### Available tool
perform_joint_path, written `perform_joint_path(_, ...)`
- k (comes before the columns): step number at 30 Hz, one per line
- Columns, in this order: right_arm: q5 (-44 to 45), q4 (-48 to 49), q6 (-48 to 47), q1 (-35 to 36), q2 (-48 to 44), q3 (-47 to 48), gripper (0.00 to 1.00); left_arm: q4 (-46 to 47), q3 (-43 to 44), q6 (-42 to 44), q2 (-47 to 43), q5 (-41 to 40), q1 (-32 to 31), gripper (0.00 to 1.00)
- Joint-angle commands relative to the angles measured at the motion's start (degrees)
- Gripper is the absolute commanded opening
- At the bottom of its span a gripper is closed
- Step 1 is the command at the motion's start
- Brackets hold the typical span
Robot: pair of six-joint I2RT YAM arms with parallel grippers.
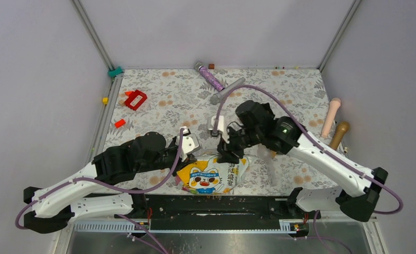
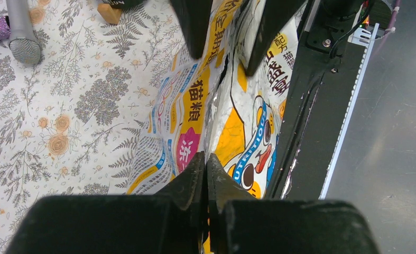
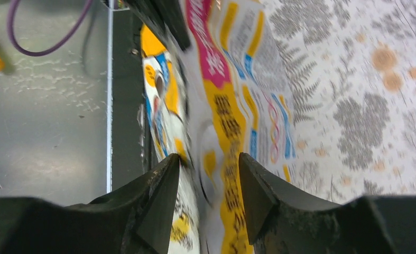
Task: Serve the pet food
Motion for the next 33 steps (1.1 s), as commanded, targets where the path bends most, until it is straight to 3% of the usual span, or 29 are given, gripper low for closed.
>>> perform_joint_path(1, -1.92, 6.14, 0.81, 5.25, 4.14, 5.87, 0.52, 3.66, 2.22, -1.04, -1.6, 1.45, 0.06, 0.0)
perform_joint_path(10, -4.32, 9.32, 2.85, 7.99, 9.08, 10.06, 0.45, 4.22, 1.7, -1.43, -2.47, 1.58, 0.06, 0.0)
perform_joint_path(17, -3.64, 0.84, -0.19, 9.47, 14.15, 14.66, 0.41, 4.82, 1.48, -2.45, -2.56, -0.05, 0.21, 0.0)
perform_joint_path(21, -1.73, -5.01, -1.41, 9.49, 15.92, 17.09, 0.32, 5.1, 1.37, -3.03, -2.65, -0.28, 0.47, 0.0)
perform_joint_path(24, 0.0, -8.12, -2.8, 9.49, 15.99, 17.54, 0.19, 5.08, 1.24, -3.03, -2.75, -0.97, 0.66, 0.0)
perform_joint_path(33, 0.66, -14.21, -5.58, 9.49, 14.47, 16.51, 0.18, 5.18, 1.0, -3.03, -3.63, 0.34, 1.02, 0.0)
